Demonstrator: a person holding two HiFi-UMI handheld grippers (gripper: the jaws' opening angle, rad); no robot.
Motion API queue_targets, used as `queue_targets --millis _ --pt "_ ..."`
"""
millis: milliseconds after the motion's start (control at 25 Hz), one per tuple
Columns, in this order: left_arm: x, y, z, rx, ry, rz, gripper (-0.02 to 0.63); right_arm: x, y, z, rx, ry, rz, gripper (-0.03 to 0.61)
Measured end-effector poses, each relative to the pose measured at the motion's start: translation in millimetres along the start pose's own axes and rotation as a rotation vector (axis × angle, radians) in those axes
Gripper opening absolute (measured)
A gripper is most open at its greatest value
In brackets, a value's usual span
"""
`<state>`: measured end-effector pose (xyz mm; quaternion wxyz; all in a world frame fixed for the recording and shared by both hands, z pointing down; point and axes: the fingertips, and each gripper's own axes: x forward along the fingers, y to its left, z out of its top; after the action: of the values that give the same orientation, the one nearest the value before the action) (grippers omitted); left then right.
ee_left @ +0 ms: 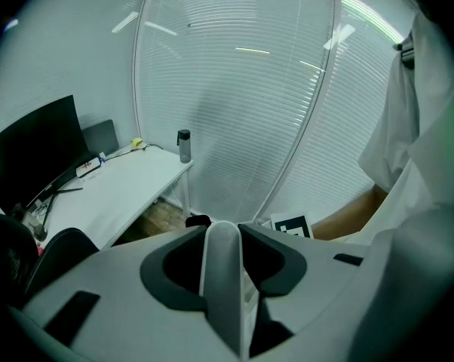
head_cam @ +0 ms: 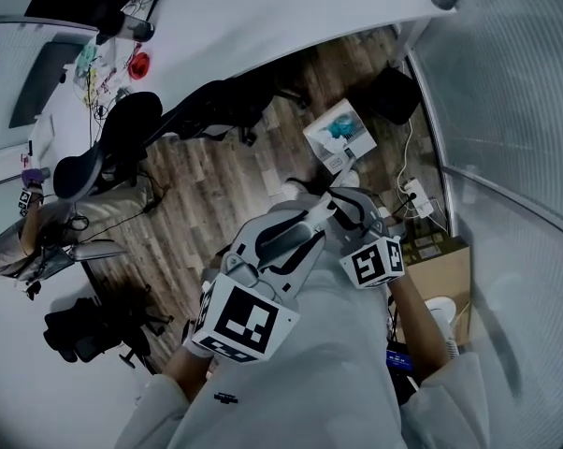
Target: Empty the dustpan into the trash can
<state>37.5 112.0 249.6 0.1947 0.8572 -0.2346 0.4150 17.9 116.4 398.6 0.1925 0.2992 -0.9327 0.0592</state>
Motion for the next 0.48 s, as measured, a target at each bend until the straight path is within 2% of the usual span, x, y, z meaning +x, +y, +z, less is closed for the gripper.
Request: queue_targets --millis 160,480 --pt "1 -10 9 0.046 -0.018 -0.009 0.129 -11 -10 1 -0.008 0.002 -0.054 0.087" --pt "1 -16 26 0.070 -0.073 -0.005 0.129 -26 -31 10 -0.026 0.009 -0.125 0.087"
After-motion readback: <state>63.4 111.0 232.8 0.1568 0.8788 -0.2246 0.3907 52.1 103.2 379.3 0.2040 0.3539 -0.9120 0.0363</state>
